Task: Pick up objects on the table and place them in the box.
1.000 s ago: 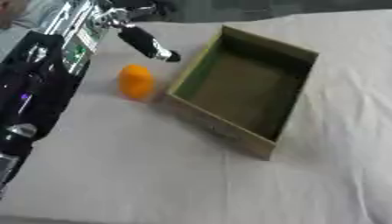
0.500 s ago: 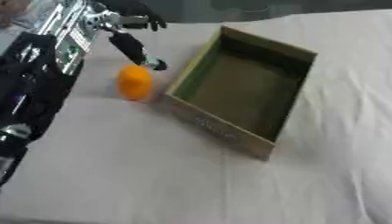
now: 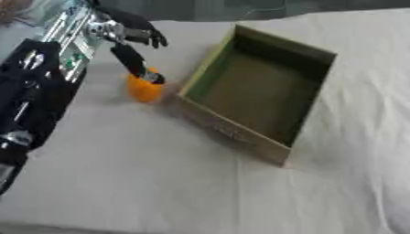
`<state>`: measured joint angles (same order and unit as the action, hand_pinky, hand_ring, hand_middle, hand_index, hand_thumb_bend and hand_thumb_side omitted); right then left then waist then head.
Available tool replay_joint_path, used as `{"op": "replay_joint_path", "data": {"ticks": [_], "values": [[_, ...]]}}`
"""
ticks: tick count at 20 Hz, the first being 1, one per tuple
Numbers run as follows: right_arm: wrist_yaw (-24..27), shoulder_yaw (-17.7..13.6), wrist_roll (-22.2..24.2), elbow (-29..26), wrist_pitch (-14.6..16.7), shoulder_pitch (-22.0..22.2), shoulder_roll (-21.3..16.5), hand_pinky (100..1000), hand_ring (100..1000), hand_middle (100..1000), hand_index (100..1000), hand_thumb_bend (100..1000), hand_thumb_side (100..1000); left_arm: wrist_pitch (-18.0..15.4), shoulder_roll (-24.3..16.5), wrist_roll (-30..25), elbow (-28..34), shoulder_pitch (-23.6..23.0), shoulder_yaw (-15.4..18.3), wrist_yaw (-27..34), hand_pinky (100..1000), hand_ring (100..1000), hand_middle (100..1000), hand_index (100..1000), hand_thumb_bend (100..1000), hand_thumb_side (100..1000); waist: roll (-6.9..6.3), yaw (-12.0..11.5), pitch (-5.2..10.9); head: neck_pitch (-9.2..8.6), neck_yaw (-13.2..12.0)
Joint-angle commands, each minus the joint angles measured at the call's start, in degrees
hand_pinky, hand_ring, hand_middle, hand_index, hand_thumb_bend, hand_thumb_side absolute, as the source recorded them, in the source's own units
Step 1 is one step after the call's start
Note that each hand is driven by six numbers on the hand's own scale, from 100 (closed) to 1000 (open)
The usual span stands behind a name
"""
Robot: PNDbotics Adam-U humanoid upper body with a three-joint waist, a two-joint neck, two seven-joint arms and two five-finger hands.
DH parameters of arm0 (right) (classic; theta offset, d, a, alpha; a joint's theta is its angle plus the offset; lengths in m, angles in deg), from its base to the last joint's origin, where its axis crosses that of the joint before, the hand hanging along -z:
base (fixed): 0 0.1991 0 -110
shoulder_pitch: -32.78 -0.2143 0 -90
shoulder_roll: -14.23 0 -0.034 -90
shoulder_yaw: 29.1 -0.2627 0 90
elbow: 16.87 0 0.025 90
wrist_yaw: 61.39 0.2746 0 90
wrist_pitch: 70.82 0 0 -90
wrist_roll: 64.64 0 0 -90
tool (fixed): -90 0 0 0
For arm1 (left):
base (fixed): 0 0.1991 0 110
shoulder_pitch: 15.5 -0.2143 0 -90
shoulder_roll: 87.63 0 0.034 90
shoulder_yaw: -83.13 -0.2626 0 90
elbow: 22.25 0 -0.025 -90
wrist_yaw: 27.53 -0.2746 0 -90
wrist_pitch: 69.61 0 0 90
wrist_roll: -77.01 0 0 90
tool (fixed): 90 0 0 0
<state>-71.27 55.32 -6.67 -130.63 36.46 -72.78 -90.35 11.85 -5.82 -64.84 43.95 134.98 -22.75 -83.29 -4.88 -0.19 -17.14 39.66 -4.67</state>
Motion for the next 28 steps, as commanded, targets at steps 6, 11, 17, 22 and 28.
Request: {"op": "replay_joint_path", "data": {"ticks": [6, 11, 17, 22, 28], "values": [[-0.1, -0.4, 0.0, -0.8, -0.2, -0.3, -1.6, 768, 847, 807, 897, 100, 619, 0.2, -2.7, -0.1, -1.5, 0.0, -0.1, -3.2, 857, 877, 838, 976, 551, 611, 0.39, 0.1, 0.68, -0.68, -0.3], [-0.2, -0.5, 0.0, -0.8, -0.2, -0.4, -1.5, 769, 847, 807, 896, 100, 620, 0.8, -2.4, 0.8, -2.2, -0.3, 0.2, -7.9, 848, 871, 835, 999, 586, 634, 0.47, 0.2, 0.46, -1.09, -0.5], [-0.4, -0.5, 0.1, -0.8, -0.2, -0.5, -1.4, 769, 848, 806, 896, 100, 622, 2.1, -1.7, 2.9, -4.0, -0.7, 0.2, -9.0, 832, 859, 817, 1000, 590, 633, 0.47, 0.4, 0.11, -1.32, -0.6], [-0.5, -0.4, 0.2, -0.8, -0.3, -0.5, -1.3, 770, 848, 806, 896, 100, 624, 2.9, -1.2, 4.5, -5.0, -0.8, 0.4, -11.0, 817, 845, 799, 1000, 588, 638, 0.47, 0.5, -0.18, -1.57, -0.8], [-0.6, -0.4, 0.2, -0.8, -0.2, -0.6, -1.2, 771, 849, 805, 896, 100, 625, 3.5, -0.6, 7.2, -6.4, -0.8, 0.6, -11.8, 782, 807, 742, 979, 562, 626, 0.53, 0.7, -0.55, -1.75, -1.1]]}}
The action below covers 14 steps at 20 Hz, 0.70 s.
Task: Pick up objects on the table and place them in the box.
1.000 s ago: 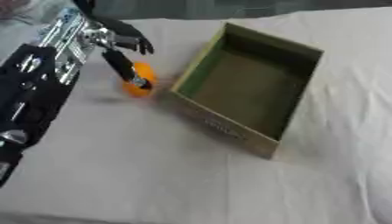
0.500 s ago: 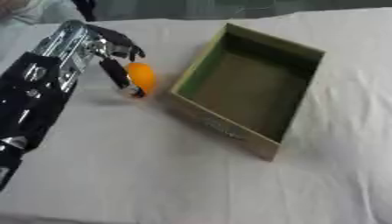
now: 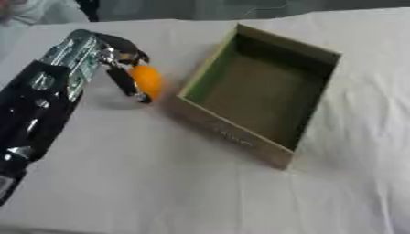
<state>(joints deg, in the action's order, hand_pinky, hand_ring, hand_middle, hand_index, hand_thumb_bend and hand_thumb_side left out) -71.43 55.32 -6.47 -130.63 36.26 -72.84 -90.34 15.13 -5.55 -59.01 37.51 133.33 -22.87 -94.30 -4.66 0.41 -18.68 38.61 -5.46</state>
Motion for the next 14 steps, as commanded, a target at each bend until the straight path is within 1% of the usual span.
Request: {"op": "replay_joint_path", "data": {"ticks": [1, 6, 7, 8, 9, 12, 14], "values": [[-0.4, -0.4, 0.0, -0.8, 0.0, -0.6, -1.2, 772, 849, 805, 896, 100, 626, 0.4, -0.8, 1.9, -0.1, 0.8, 0.7, -1.1, 775, 802, 738, 976, 551, 624, 0.32, 0.1, 0.95, -0.73, -0.3], [-0.4, -0.4, 0.0, -0.8, 0.1, -0.7, -1.2, 772, 850, 805, 896, 100, 626, 0.4, -0.3, 3.9, -1.4, 0.9, 0.7, -3.5, 744, 779, 710, 958, 520, 609, 0.39, 0.3, 0.78, -0.85, -0.5], [-0.4, -0.4, 0.0, -0.8, 0.1, -0.7, -1.2, 772, 849, 805, 896, 100, 626, 0.4, -0.3, 4.1, -1.7, 0.9, 0.8, -3.7, 733, 768, 698, 944, 479, 587, 0.39, 0.3, 0.77, -0.84, -0.6], [-0.4, -0.4, 0.0, -0.8, 0.1, -0.7, -1.2, 772, 849, 805, 896, 100, 626, 0.4, -0.3, 4.3, -1.8, 0.9, 0.8, -3.9, 730, 765, 693, 940, 459, 576, 0.4, 0.3, 0.76, -0.82, -0.6], [-0.4, -0.4, 0.0, -0.8, 0.1, -0.7, -1.2, 773, 849, 805, 896, 100, 627, 0.4, -0.2, 4.6, -1.9, 0.9, 0.9, -4.0, 715, 748, 677, 920, 395, 537, 0.4, 0.3, 0.75, -0.8, -0.6], [-0.3, -0.4, 0.0, -0.8, 0.2, -0.7, -1.2, 773, 850, 805, 896, 100, 627, 0.5, -0.2, 5.4, -1.9, 0.9, 0.9, -4.0, 694, 731, 664, 892, 336, 496, 0.35, 0.2, 0.76, -0.78, -0.7], [-0.2, -0.4, 0.0, -0.8, 0.2, -0.8, -1.2, 773, 850, 805, 896, 100, 628, 0.6, -0.1, 5.8, -2.0, 1.0, 0.8, -4.1, 681, 721, 663, 886, 292, 453, 0.32, 0.2, 0.76, -0.78, -0.7]]}}
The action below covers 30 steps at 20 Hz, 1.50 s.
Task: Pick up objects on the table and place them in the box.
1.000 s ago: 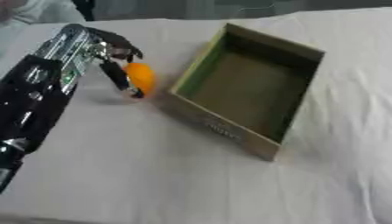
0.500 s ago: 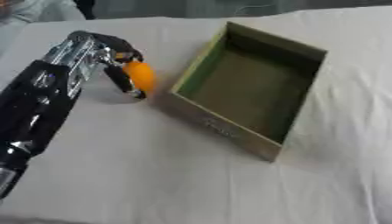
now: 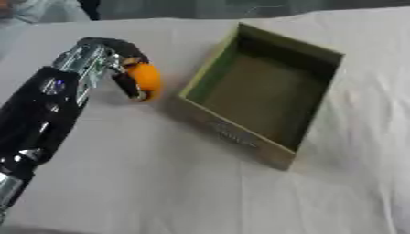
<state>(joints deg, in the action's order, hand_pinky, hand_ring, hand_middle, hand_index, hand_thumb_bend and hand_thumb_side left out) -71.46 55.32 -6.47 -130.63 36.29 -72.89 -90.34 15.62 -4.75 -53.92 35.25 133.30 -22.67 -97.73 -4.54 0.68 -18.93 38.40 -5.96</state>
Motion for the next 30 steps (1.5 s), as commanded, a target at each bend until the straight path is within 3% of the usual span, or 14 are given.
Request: {"op": "replay_joint_path", "data": {"ticks": [1, 7, 14, 15, 20, 24, 25, 26, 30], "values": [[-0.2, -0.4, 0.0, -0.8, 0.2, -0.7, -1.2, 773, 850, 805, 896, 100, 629, 0.1, -0.9, 0.8, 0.2, 1.0, 0.6, -0.7, 675, 717, 664, 886, 252, 415, 0.19, 0.0, 1.01, -0.56, -0.2], [0.2, -0.5, 0.0, -0.8, 0.3, -0.7, -1.3, 773, 850, 805, 896, 100, 629, 0.0, -0.8, 0.3, -0.2, 1.1, 0.7, -0.5, 647, 694, 642, 875, 100, 313, 0.18, 0.1, 1.11, -0.47, -0.3], [0.4, -0.5, 0.0, -0.8, 0.3, -0.6, -1.3, 774, 850, 805, 896, 100, 628, 2.3, -1.0, 3.5, 1.4, 1.2, 0.9, 0.9, 596, 634, 587, 770, 100, 289, 0.28, -0.1, 1.38, -0.25, -0.1], [0.5, -0.5, -0.1, -0.8, 0.3, -0.6, -1.3, 774, 850, 805, 896, 100, 628, 2.8, -1.0, 4.3, 1.8, 1.3, 1.0, 1.0, 572, 605, 554, 684, 100, 301, 0.32, -0.1, 1.48, -0.11, -0.1], [0.7, -0.6, -0.1, -0.8, 0.4, -0.5, -1.3, 774, 849, 805, 896, 100, 628, 5.6, -1.0, 7.9, 3.8, 1.6, 1.1, 0.8, 542, 571, 510, 567, 100, 310, 0.57, -0.1, 1.9, 0.93, 0.5], [0.8, -0.6, -0.2, -0.8, 0.4, -0.4, -1.3, 774, 849, 805, 896, 100, 628, 7.7, -0.8, 10.2, 6.5, 1.8, 1.8, 1.2, 524, 548, 481, 523, 100, 316, 0.76, -0.2, 2.34, 1.5, 1.2], [0.9, -0.6, -0.2, -0.8, 0.4, -0.4, -1.3, 774, 849, 805, 896, 100, 628, 8.3, -0.8, 10.7, 7.4, 1.9, 1.9, 1.3, 520, 542, 472, 509, 100, 367, 0.79, -0.2, 2.47, 1.62, 1.2], [0.9, -0.6, -0.2, -0.8, 0.4, -0.4, -1.3, 774, 849, 805, 896, 100, 628, 8.7, -0.7, 11.0, 8.3, 2.1, 1.9, 1.5, 516, 537, 467, 503, 100, 323, 0.81, -0.3, 2.61, 1.75, 1.3], [1.2, -0.6, -0.1, -0.8, 0.5, -0.3, -1.2, 774, 849, 806, 896, 100, 627, 9.8, -0.3, 11.7, 11.8, 2.6, 1.8, 2.1, 508, 525, 448, 480, 100, 331, 0.9, -0.5, 3.13, 2.11, 1.4]]}}
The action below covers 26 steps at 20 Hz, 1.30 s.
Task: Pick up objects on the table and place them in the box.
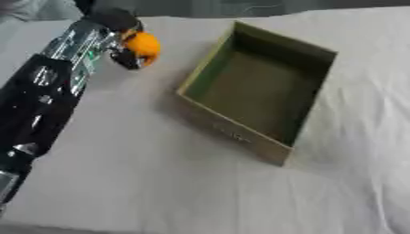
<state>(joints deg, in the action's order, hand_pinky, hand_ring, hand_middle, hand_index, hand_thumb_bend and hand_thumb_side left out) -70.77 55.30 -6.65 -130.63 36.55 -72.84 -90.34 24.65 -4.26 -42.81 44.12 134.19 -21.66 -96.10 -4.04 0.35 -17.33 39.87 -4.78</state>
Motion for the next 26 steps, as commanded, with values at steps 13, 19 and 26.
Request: {"op": "replay_joint_path", "data": {"ticks": [13, 19, 26], "values": [[1.1, -0.7, 0.0, -0.8, 0.4, -0.6, -1.2, 774, 848, 806, 896, 100, 625, 0.6, 7.7, 1.1, 14.9, 4.7, -1.3, -1.6, 506, 515, 435, 479, 100, 357, 0.45, -0.1, 2.18, 0.87, 0.1], [1.3, -0.6, 0.1, -0.8, 0.5, -1.1, -1.1, 774, 848, 806, 895, 100, 624, -0.2, 15.7, 2.6, 18.8, 4.4, -2.7, -3.9, 502, 506, 425, 478, 100, 373, 0.28, 0.3, 1.87, 0.2, 0.2], [1.6, -0.5, 0.3, -0.8, 0.4, -1.5, -1.0, 773, 848, 806, 895, 100, 621, -2.3, 22.0, 2.9, 18.9, 3.2, -5.1, -8.4, 506, 515, 437, 481, 100, 375, -0.14, 0.7, 1.68, -0.36, 0.0]]}}
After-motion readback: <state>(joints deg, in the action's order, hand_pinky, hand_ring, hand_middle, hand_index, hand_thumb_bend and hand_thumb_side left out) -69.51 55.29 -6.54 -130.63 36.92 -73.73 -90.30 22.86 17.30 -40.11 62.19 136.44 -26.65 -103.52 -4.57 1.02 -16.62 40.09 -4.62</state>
